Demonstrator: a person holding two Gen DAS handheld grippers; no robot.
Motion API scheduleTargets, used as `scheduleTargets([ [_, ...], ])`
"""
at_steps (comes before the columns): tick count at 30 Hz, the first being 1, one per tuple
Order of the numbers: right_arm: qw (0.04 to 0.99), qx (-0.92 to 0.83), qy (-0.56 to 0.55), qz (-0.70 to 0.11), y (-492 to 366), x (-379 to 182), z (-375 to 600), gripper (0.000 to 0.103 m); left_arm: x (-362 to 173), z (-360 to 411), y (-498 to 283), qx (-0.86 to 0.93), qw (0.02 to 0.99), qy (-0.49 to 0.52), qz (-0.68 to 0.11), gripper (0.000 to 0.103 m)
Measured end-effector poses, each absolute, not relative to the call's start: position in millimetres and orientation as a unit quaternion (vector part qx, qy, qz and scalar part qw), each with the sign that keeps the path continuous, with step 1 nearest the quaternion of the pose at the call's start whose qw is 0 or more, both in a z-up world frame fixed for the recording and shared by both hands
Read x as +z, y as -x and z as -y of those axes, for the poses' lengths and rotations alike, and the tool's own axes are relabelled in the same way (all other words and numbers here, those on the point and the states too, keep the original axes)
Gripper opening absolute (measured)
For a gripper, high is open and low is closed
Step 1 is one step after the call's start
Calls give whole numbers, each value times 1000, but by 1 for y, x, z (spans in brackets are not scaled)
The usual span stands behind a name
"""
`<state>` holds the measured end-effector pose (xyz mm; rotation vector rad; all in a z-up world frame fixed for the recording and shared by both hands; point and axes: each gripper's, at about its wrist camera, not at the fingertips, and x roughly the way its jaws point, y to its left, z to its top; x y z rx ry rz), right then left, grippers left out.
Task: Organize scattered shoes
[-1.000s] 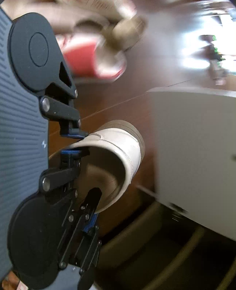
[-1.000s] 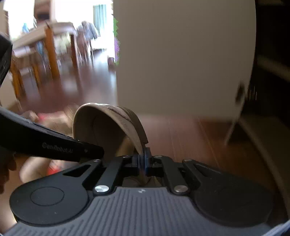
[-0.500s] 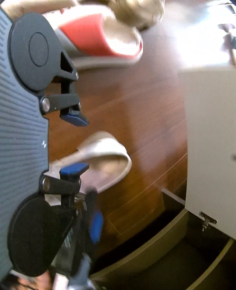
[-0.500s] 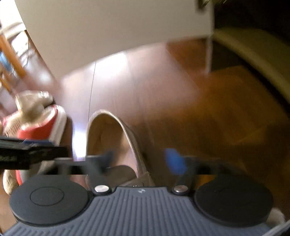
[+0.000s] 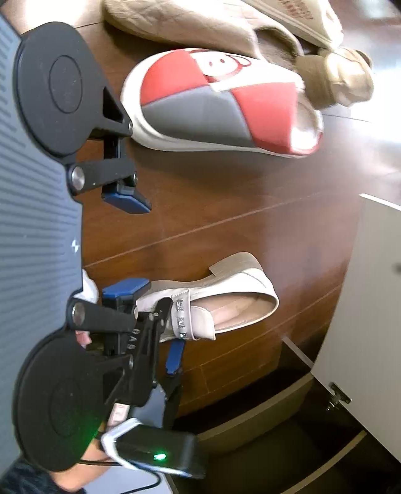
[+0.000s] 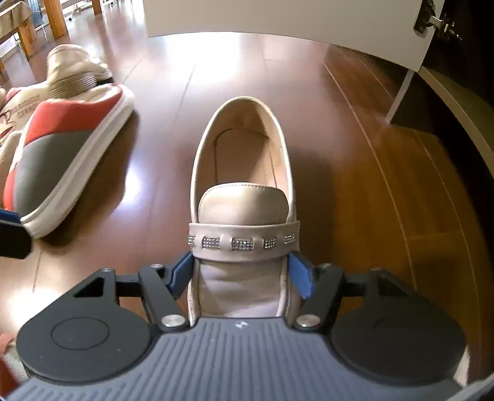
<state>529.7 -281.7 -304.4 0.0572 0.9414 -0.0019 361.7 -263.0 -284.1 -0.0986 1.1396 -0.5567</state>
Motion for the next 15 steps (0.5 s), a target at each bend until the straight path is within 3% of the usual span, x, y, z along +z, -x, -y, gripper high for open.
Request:
scheduleTargets([
  [15,881,-9,-11,-473,-553,-306,393,59,-295,229,-359,-226,802,42,-550,51],
])
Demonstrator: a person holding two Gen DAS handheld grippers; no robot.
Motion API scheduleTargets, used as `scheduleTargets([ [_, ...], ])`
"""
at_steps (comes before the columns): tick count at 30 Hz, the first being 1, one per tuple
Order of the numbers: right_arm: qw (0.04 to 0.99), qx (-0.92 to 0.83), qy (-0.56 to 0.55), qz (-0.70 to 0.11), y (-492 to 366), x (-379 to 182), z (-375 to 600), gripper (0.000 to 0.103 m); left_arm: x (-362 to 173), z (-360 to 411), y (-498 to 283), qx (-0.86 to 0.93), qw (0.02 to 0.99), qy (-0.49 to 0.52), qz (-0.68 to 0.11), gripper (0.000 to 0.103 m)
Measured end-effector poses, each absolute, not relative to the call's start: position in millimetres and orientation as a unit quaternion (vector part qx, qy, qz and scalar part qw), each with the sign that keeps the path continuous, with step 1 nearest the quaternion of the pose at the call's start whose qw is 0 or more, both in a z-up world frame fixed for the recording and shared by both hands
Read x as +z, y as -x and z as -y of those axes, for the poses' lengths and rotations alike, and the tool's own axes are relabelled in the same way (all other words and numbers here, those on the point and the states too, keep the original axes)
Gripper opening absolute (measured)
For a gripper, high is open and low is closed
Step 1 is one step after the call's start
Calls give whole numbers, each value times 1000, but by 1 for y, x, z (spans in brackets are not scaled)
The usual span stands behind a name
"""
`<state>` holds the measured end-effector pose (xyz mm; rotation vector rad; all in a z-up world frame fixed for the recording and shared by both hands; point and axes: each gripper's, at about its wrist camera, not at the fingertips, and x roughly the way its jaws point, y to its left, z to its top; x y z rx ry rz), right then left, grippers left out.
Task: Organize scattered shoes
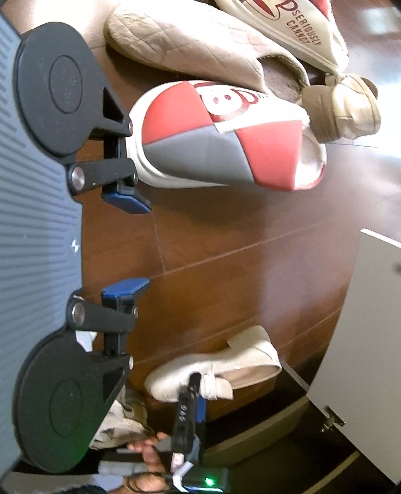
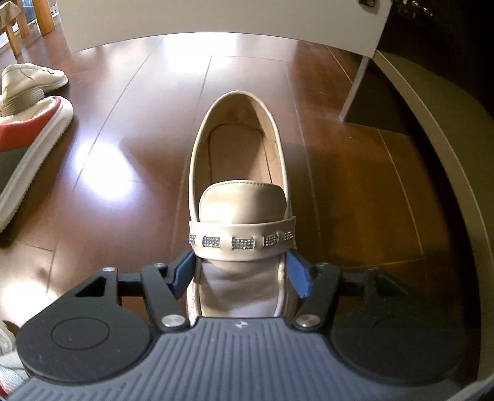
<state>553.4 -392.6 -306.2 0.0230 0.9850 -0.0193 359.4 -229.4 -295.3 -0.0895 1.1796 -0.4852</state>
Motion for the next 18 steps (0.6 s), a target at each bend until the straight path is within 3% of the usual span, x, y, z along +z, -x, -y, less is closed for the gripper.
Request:
scheduleTargets([
  [2,881,-12,-7,-474,-551,-307,396,55,-297,228,-357,-228,800,41,-553,51],
  [3,881,-11,-7,-473,-549,-306,397,47,-298,228,-357,-229,799,41,-554,51],
  [9,881,-31,-24,-472,-541,-310,401,46,-303,227,-350,-232,793,36,-562,51],
  [14,878,-56,-25,-475,-545,-311,390,51,-302,224,-340,-235,788,49,-567,51],
  [18,882,-42,26,-469,-542,-309,382,63,-302,220,-335,-244,786,45,-567,51],
])
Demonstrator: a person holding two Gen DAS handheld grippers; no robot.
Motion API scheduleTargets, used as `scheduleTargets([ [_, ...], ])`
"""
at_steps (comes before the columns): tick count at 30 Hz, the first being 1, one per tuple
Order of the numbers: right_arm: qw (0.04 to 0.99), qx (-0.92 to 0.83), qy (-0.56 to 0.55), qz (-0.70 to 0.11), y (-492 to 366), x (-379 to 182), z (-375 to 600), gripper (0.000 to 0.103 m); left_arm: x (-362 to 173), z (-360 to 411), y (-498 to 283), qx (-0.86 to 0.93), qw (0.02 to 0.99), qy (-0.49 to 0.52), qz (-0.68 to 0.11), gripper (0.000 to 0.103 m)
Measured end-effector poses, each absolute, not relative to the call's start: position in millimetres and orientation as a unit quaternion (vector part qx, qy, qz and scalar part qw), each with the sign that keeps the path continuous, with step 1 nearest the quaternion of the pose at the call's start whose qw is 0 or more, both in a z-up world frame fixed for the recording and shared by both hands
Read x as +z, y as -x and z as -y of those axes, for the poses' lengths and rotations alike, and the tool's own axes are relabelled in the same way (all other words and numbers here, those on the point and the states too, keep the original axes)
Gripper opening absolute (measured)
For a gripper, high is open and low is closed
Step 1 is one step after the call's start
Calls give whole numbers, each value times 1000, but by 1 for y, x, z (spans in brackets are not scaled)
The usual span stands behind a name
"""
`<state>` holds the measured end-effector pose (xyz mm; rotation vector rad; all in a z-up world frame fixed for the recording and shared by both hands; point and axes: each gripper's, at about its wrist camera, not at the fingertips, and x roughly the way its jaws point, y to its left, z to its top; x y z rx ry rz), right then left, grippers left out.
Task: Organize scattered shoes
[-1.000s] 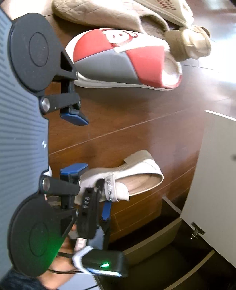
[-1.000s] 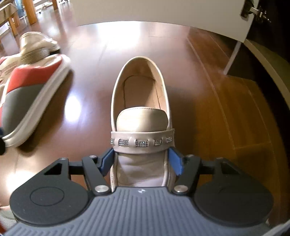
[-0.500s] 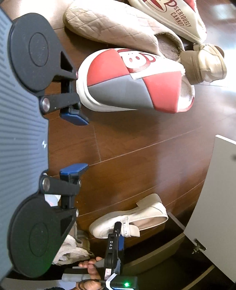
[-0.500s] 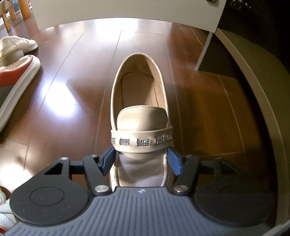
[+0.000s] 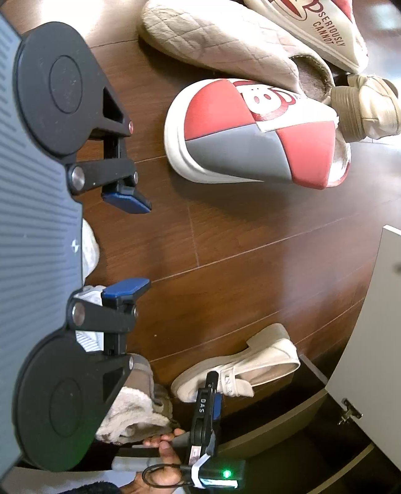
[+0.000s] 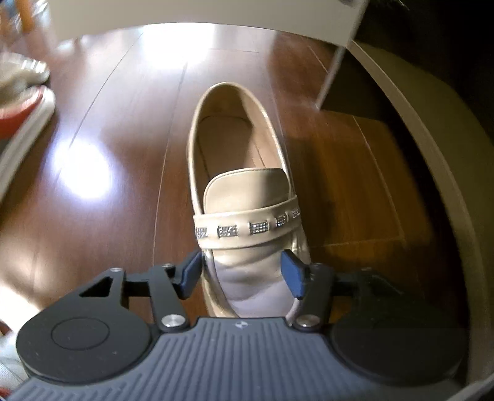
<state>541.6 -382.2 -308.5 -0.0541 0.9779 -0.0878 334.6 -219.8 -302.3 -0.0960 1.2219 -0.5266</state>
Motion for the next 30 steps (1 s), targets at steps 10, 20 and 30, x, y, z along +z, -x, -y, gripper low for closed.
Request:
scheduleTargets([
  [10,872,-81,2,-483,-559,-317,384,55,-306,210,-345,-230,793,46,-563,51],
  [20,855,-171,-52,-488,-561,-316,379,56,-305,202,-346,-220,794,54,-564,51],
  [30,889,-58,-28,-453,-512,-243,333,89,-263,164,-397,-149,808,41,-569,53],
])
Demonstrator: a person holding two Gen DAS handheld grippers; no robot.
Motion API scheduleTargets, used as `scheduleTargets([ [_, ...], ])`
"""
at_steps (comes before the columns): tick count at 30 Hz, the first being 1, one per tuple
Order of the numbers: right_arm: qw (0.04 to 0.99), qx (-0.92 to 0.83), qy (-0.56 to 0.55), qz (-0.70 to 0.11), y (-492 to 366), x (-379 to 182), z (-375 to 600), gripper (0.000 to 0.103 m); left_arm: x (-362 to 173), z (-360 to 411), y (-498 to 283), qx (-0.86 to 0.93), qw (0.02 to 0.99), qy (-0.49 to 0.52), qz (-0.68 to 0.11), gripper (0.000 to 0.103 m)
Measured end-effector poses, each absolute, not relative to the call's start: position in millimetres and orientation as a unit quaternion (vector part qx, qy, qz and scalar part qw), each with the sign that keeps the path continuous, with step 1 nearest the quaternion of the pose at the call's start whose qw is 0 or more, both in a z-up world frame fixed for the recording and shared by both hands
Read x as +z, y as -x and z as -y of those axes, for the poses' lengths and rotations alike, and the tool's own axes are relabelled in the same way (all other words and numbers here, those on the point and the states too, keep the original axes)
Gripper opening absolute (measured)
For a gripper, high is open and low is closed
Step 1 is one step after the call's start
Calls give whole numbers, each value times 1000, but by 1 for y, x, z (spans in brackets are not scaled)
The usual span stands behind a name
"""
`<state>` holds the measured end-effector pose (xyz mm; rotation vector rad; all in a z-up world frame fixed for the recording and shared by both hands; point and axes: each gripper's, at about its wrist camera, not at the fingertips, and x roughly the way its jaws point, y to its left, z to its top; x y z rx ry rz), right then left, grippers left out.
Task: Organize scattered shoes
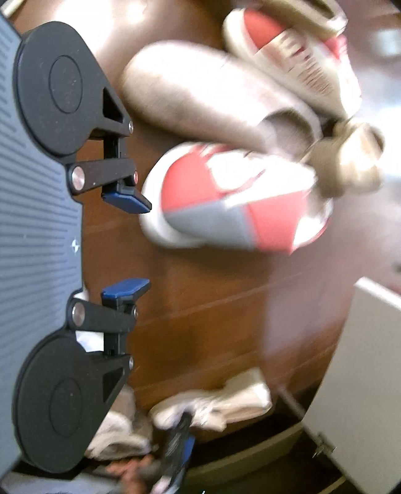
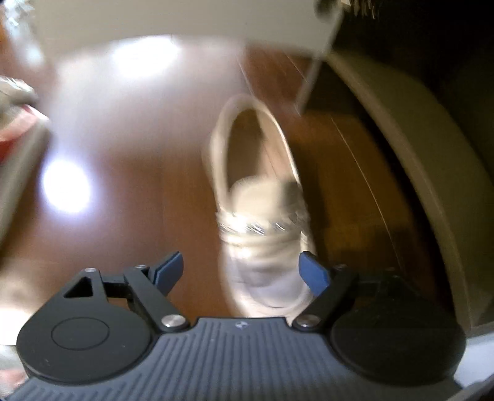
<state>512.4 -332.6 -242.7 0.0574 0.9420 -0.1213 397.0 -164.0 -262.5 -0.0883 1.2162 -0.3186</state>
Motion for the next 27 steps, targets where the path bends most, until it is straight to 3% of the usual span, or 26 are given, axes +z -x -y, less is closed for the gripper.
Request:
scheduleTargets([
  [8,872,66,-11,-485,-531,-209,257,89,-219,125,-469,-119,810,-39,-572,57],
  [15,897,121,-10,-425,-621,-165,181,88,-227,103,-567,-95,822,16,-561,58],
  [22,917,113,-48,-380,-695,-144,158,87,-279,89,-661,-64,809,117,-572,58],
  [25,911,105,-69,-393,-714,-157,153,87,-296,86,-681,-55,802,144,-576,55],
  [27,906,96,-80,-405,-717,-167,155,87,-309,88,-686,-66,789,155,-591,43],
])
